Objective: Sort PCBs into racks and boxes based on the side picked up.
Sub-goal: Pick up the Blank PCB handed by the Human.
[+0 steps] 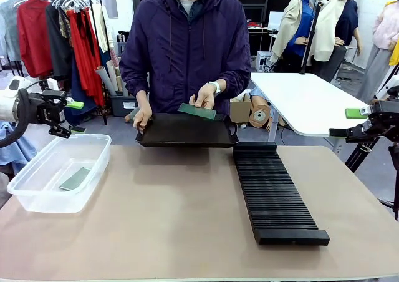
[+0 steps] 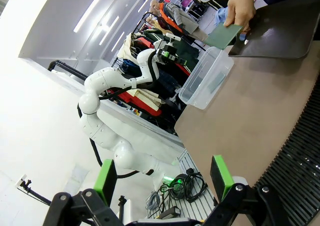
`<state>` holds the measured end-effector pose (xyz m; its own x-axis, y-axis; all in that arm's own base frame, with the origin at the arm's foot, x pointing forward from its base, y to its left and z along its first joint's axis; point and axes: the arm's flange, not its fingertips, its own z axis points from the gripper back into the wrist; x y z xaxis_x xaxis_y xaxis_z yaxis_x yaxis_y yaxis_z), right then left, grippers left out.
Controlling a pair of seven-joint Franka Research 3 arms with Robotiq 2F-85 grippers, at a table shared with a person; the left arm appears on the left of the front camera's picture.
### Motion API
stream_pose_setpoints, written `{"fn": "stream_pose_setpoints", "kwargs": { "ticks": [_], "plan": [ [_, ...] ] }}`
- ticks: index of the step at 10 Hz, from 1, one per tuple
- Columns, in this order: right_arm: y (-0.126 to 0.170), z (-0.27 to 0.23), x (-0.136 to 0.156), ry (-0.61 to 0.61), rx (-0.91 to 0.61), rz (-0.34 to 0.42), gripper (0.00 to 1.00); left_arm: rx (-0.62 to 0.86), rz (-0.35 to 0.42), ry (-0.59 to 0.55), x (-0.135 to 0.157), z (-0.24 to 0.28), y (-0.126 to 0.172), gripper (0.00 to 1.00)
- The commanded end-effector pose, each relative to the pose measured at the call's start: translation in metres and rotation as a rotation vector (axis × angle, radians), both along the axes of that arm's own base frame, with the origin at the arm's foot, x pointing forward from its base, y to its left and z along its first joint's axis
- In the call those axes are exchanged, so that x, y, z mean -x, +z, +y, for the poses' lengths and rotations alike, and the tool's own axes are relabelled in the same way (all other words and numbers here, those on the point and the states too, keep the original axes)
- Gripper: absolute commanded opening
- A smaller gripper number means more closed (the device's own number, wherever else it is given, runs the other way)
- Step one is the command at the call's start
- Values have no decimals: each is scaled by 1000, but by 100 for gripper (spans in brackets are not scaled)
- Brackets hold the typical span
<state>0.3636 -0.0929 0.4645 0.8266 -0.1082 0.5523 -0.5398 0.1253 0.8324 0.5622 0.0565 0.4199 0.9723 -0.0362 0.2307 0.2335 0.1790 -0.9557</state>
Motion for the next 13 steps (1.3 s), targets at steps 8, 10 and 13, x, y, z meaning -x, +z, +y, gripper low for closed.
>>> {"fn": "stream_pose_setpoints", "kwargs": {
  "ticks": [8,10,13],
  "plan": [
    [1,0,1,3,-3,-5,100,-1,-4,-3,-1,1,2,100],
    [1,0,1,3,-3,-5,100,-1,-4,-3,-1,1,2,100],
    [0,0,0,0,0,0,100,-1,-4,-3,-1,1,2,100]
  ]
}}
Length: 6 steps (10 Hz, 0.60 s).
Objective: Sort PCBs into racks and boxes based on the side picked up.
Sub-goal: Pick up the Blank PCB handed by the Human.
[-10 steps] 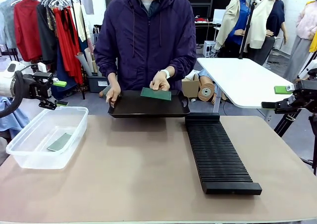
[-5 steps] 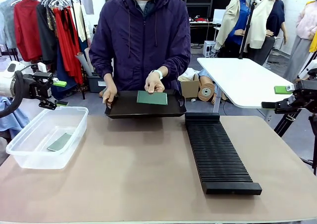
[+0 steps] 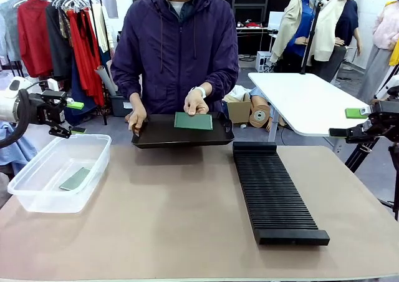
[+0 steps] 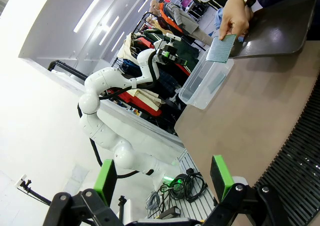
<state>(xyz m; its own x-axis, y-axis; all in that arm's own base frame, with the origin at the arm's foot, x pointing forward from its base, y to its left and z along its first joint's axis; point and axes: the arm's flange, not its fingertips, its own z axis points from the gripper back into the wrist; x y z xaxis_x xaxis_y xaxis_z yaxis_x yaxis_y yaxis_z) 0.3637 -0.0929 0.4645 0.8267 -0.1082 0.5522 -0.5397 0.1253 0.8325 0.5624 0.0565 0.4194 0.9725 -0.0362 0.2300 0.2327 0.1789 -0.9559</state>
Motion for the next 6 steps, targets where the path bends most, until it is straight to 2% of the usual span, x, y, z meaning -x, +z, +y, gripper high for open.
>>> {"fn": "stream_pose_setpoints", "kwargs": {
  "ticks": [1,3,6],
  "plan": [
    [3,7,-16,27,9,-6,100,-1,-5,-3,0,1,2,100],
    [8,18,-50,59,11,-16,100,-1,-5,-3,0,1,2,100],
    [5,48,-98,99,24,27,100,-1,-5,-3,0,1,2,100]
  ]
}}
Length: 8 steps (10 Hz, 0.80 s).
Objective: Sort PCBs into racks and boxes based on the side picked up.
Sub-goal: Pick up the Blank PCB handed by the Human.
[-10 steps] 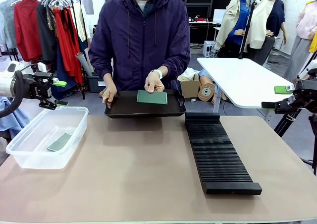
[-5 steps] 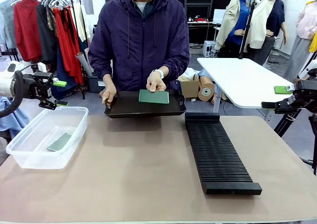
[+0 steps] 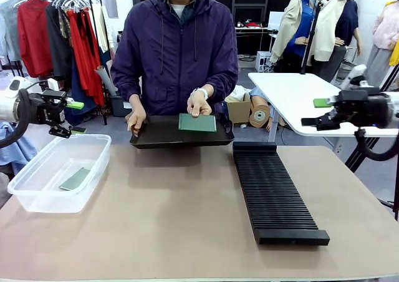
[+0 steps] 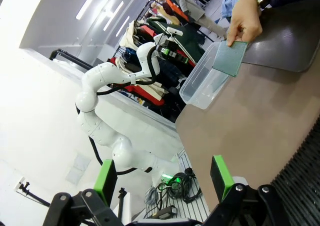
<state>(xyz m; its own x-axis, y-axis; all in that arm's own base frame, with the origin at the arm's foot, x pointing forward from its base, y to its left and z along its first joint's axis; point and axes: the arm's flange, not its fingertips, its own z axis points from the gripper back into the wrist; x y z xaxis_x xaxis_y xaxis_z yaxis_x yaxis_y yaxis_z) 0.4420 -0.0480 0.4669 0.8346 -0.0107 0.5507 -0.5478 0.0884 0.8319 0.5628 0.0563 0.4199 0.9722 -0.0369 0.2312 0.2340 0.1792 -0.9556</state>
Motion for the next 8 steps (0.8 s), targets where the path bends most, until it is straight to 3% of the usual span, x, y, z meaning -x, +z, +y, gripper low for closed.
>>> {"fn": "stream_pose_setpoints", "kwargs": {
  "ticks": [1,4,8],
  "plan": [
    [-3,11,-32,20,9,47,100,0,-3,-2,0,1,2,100],
    [-25,31,-66,44,-1,119,100,0,-3,-2,0,1,2,100],
    [-47,56,-96,-35,-54,225,100,0,-3,-2,0,1,2,100]
  ]
}}
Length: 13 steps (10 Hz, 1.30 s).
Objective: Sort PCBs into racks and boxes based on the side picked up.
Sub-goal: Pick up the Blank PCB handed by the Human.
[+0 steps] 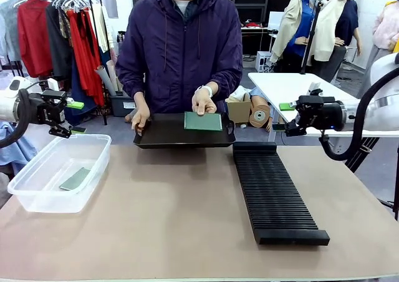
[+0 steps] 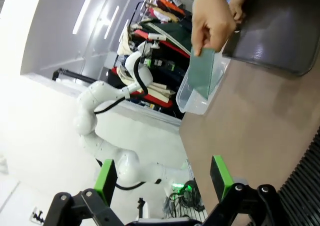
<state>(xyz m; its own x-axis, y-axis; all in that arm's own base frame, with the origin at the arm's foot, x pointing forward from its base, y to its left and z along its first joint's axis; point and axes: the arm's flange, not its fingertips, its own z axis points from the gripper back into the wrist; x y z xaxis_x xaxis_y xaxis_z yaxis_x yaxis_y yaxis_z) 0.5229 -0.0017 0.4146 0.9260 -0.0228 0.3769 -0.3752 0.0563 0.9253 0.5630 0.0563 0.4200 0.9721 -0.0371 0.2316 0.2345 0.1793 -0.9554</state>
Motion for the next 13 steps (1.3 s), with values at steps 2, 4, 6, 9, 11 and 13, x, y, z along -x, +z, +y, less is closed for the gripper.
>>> {"fn": "stream_pose_setpoints", "kwargs": {
  "ticks": [2,4,6,9,11,13],
  "plan": [
    [-1,19,-33,-45,-4,36,100,0,-3,-2,0,1,2,100],
    [-11,29,-52,-55,29,52,100,0,-3,-2,0,1,2,100],
    [-20,39,-67,-44,43,59,100,0,-3,-2,0,1,2,100],
    [-25,57,-86,-5,44,60,100,0,-3,-2,0,1,2,100],
    [-26,67,-93,4,58,52,100,0,-3,-2,0,1,2,100],
    [-23,78,-97,12,67,49,100,0,-3,-2,0,1,2,100]
  ]
}}
